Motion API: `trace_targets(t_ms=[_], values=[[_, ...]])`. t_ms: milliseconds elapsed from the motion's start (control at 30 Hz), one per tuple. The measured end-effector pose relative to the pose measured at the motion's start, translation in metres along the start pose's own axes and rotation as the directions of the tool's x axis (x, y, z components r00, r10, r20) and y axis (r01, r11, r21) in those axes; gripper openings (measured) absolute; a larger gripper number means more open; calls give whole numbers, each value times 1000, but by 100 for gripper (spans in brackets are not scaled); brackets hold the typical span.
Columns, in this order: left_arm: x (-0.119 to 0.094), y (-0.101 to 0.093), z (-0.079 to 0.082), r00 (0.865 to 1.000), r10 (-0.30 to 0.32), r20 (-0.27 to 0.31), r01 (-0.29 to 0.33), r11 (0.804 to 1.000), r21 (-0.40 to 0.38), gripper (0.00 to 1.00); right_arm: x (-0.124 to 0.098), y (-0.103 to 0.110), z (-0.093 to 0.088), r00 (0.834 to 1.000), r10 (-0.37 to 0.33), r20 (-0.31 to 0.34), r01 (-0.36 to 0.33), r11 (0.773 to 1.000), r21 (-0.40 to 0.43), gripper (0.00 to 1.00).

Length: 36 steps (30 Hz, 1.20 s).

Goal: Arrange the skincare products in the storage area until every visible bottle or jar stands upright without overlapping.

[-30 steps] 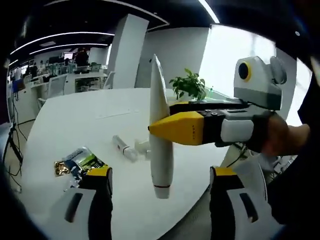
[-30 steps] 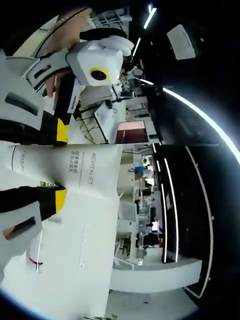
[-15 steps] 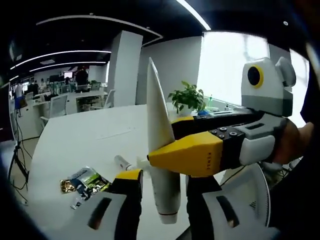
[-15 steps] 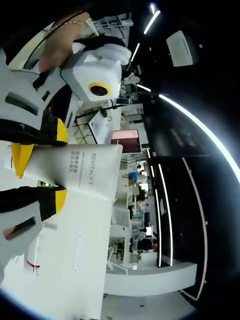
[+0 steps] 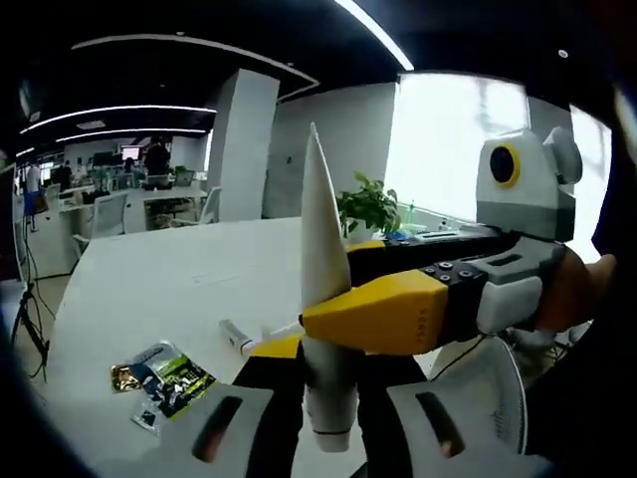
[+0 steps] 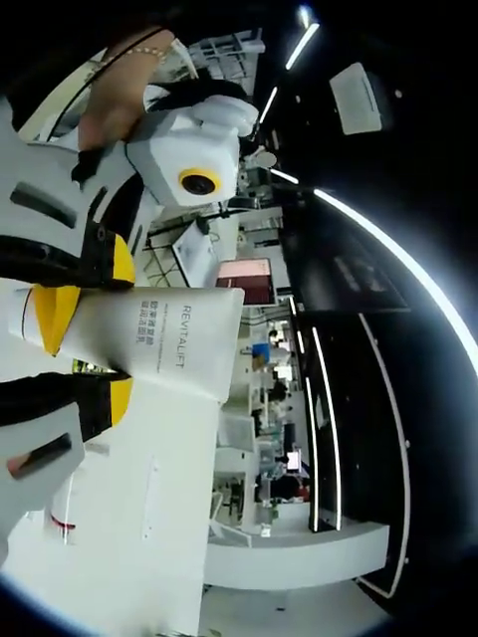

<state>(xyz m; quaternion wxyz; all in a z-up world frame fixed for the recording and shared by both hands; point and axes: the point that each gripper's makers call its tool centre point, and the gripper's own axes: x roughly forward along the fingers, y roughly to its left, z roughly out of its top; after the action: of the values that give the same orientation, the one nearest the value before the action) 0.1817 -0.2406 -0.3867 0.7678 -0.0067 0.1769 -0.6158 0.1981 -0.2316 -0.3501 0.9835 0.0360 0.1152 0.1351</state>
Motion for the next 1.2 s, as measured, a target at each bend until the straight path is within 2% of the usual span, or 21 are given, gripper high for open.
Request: trace_targets(t_ms=[67, 100, 133, 200, 233, 300, 367, 400, 433, 467, 567, 600, 633, 667, 700, 733, 800, 867, 1000, 1133, 1200], values=[[-1, 1, -1, 1000, -21, 5, 21, 1000, -22, 19, -1, 1, 0, 1000, 31, -4, -31, 999, -8, 25], [-1, 1, -2, 999, -37, 7, 37, 998, -59, 19, -1, 3, 1, 998, 61, 0, -61, 998, 5, 24], [-4, 1, -3, 999, -52, 14, 53, 994, -100, 18, -3, 6, 4, 993, 112, 21, -113, 991, 69, 24], [-7, -4, -1, 994, -102, 27, 104, 990, -94, 18, -8, 6, 5, 982, 185, 38, -189, 966, 178, 23], [-9, -5, -2, 992, -124, 19, 125, 987, -101, 18, -11, 7, 6, 978, 203, 46, -208, 960, 186, 23], [-11, -12, 1, 980, -195, 31, 197, 975, -102, 18, -19, 6, 7, 970, 238, 60, -244, 960, 137, 24], [-15, -23, 2, 961, -276, 21, 276, 954, -117, 18, -30, 6, 11, 953, 293, 81, -301, 945, 125, 22], [-16, -27, 5, 952, -304, 28, 306, 948, -94, 18, -32, 6, 12, 948, 308, 83, -317, 940, 126, 22], [-18, -32, 5, 942, -336, 18, 336, 938, -89, 18, -39, 10, 15, 927, 363, 92, -372, 919, 131, 21], [-19, -34, 5, 935, -353, 10, 353, 933, -70, 18, -43, 10, 18, 916, 387, 103, -398, 908, 134, 21], [-23, -49, 6, 902, -429, -48, 431, 902, 16, 18, -59, 13, 30, 864, 486, 128, -501, 855, 136, 24], [-24, -54, 7, 892, -449, -60, 451, 892, 35, 18, -61, 14, 32, 852, 508, 129, -523, 842, 133, 26], [-25, -60, 8, 880, -471, -68, 474, 879, 52, 18, -63, 14, 34, 846, 518, 129, -532, 837, 130, 27], [-25, -68, 10, 866, -494, -71, 498, 864, 66, 18, -65, 17, 36, 836, 535, 121, -547, 830, 110, 28], [-25, -73, 12, 857, -511, -70, 515, 854, 72, 18, -68, 22, 35, 818, 565, 108, -574, 814, 88, 27], [-26, -80, 14, 840, -538, -67, 542, 837, 76, 18, -72, 27, 36, 799, 593, 101, -600, 796, 76, 26], [-26, -87, 16, 826, -561, -55, 564, 822, 82, 18, -74, 33, 36, 780, 619, 92, -626, 777, 70, 27], [-24, -92, 16, 818, -573, -50, 575, 813, 89, 18, -75, 37, 34, 773, 629, 82, -634, 770, 68, 25], [-21, -97, 13, 812, -580, -64, 583, 805, 104, 18, -76, 40, 29, 766, 640, 61, -642, 765, 48, 12], [-21, -97, 13, 808, -586, -65, 589, 802, 100, 18, -77, 43, 26, 753, 657, 48, -658, 752, 39, 8], [-21, -97, 12, 805, -589, -63, 593, 800, 97, 18, -79, 44, 25, 744, 667, 43, -667, 745, -12, 6]])
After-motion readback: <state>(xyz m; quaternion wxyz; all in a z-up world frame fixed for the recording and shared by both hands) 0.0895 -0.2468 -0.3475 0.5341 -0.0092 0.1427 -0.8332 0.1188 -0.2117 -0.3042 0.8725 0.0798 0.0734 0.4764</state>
